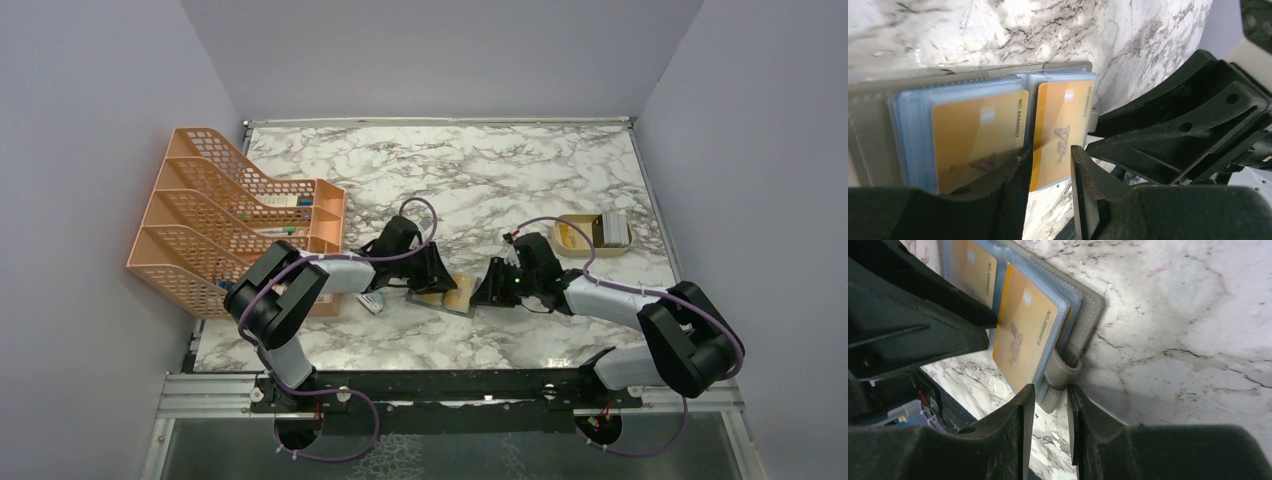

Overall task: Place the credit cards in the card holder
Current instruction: Insert the credit card into the card holder, then close the card holder at the center of the board.

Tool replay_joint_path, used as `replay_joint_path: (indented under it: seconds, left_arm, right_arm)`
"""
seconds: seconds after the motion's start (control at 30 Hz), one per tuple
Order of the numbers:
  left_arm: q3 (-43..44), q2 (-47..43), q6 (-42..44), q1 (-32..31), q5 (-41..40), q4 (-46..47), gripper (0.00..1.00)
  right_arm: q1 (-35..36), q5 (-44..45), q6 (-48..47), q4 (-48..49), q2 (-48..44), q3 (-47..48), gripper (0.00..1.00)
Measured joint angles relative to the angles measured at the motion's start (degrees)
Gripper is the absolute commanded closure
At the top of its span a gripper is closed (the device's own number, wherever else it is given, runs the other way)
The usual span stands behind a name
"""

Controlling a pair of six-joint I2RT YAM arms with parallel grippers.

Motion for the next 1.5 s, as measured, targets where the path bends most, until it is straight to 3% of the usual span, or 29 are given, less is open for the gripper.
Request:
replay_joint_path:
  seconds: [0.33, 0.6, 0.87, 1.3, 1.5]
  left_arm:
    - [1.27, -5.75, 4.33, 6.82, -0.26, -7.21, 0.56]
    - [4.00, -8.90, 10.08, 12.22, -2.16, -16.61, 0.47]
    - [7.54, -9.79, 15.08, 14.97, -3.41, -23.26, 0.45]
    - [7.54, -5.01, 18.56, 15.23, -2.01, -27.17, 0.45]
    - [7.54, -2.82, 19.10, 15.23, -0.26, -27.30, 0.57]
  right_arm:
    - [2.38, -1.44, -0.81, 0.04, 0.68, 0.83, 0.66]
    - [3.02, 2.93, -9.62, -10.88, -2.40, 8.59, 0.59]
    - [4.28, 6.82, -18.56, -17.75, 0.11, 14.47, 0.53]
    - [8.81, 8.87, -30.86, -18.18, 9.84, 17.90, 0.55]
    - [10.62, 8.81, -35.43, -17.86, 11.04, 18.86, 0.67]
